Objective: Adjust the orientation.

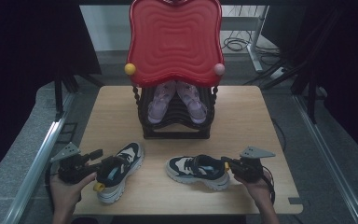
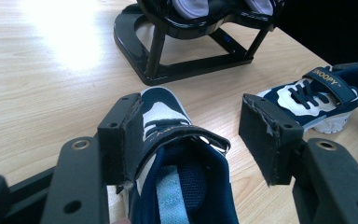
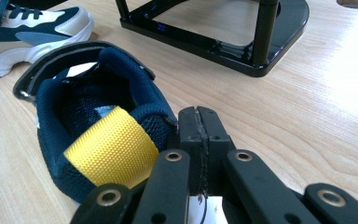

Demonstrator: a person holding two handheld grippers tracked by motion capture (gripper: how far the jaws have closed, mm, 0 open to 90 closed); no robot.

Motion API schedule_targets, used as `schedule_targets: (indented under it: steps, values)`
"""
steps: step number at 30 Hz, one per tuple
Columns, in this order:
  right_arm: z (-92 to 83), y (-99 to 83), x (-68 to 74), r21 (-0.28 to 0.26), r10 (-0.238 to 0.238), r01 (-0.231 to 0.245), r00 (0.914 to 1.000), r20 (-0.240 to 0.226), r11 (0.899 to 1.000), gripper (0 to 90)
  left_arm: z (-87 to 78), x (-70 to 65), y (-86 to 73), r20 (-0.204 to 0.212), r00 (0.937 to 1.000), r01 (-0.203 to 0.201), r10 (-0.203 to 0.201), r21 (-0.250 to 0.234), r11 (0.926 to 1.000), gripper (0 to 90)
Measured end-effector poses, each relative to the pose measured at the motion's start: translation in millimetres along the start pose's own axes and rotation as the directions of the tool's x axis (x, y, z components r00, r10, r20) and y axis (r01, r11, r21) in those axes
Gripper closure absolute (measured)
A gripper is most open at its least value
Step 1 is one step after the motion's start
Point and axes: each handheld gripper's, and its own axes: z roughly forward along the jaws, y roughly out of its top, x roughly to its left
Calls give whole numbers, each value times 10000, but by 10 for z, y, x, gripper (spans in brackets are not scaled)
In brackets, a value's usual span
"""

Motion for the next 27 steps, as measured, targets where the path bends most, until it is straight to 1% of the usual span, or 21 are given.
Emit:
schedule_targets:
  steps: [3,8,15,23,27]
  values:
    - [-43,-21,36,18,-46,46,10000,87,10000,888,-2,5,0,27,10000,14,-14,-8,10000,402]
    - [-131,-67,106,29,-74,73,9999,96,10000,887,-7,10,1,20,10000,33,-32,-30,10000,400]
    - [-176,-95,162,63,-135,134,9997,212,9999,888,6,3,-2,25,10000,30,-30,6,10000,398]
    - [-241,-160,220,11,-38,38,9998,198,10000,887,-18,7,-2,-31,10000,47,-47,-55,10000,396]
    - [-267,-200,236,-94,104,-103,9999,113,9999,887,-32,12,-1,-52,10000,28,-28,-74,10000,396]
